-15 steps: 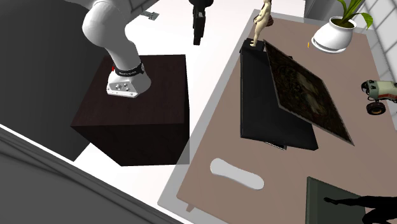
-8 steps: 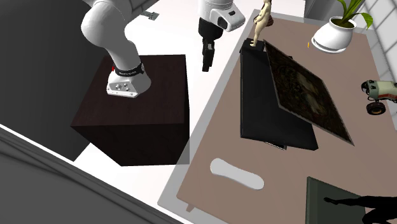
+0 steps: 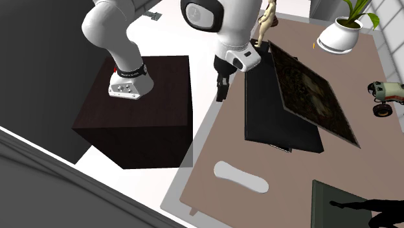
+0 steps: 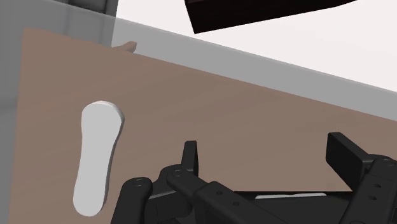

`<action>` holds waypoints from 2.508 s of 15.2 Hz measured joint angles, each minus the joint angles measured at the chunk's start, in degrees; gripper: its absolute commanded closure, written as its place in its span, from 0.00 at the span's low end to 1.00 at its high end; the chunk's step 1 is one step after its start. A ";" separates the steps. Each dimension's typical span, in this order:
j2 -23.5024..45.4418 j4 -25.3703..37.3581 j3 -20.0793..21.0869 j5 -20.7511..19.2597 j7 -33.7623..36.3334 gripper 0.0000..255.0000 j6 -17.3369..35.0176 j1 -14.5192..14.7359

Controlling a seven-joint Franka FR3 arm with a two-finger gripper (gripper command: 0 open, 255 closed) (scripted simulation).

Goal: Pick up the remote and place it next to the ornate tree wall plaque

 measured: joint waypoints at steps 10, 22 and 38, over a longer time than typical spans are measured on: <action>22.06 11.62 -2.33 11.72 -10.76 0.00 10.75 -4.22; 47.79 34.89 2.37 23.20 -18.92 0.00 14.07 -16.37; 59.06 44.81 4.84 25.71 -20.12 0.00 16.08 -20.78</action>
